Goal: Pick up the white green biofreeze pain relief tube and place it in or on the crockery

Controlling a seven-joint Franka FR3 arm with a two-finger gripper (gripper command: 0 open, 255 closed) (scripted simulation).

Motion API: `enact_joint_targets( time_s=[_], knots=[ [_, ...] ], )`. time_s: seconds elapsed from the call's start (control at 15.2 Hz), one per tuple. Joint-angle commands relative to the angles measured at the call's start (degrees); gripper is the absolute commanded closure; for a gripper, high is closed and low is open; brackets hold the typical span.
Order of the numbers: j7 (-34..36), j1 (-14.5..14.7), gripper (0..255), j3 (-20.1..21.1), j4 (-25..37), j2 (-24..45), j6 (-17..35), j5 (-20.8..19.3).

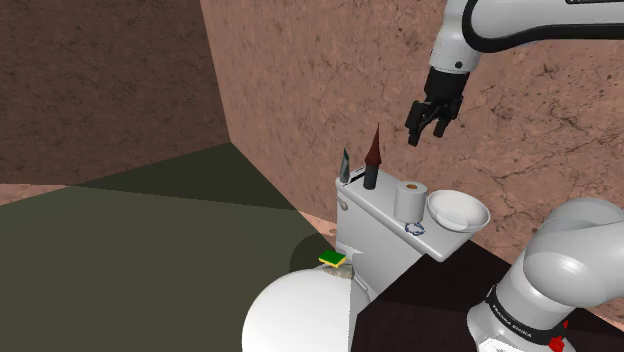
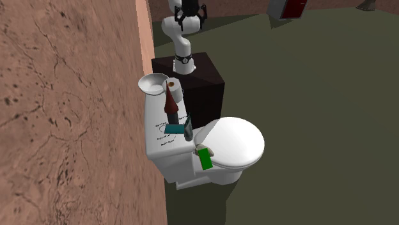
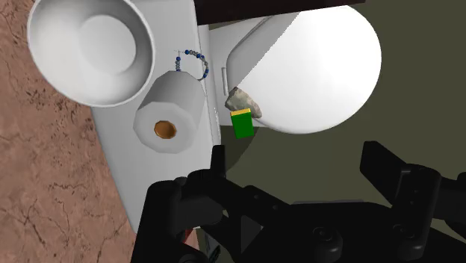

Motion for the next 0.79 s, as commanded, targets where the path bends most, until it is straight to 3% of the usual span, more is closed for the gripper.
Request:
enact_joint_targets(
  time_s=[0.0,0.73],
  knots=[
    [0.0,0.0,0,0.0,0.0,0.0,0.0,0.0],
    [9.7,-3.5,0,3.5,0.1,19.3,23.5,-2.0]
  ],
)
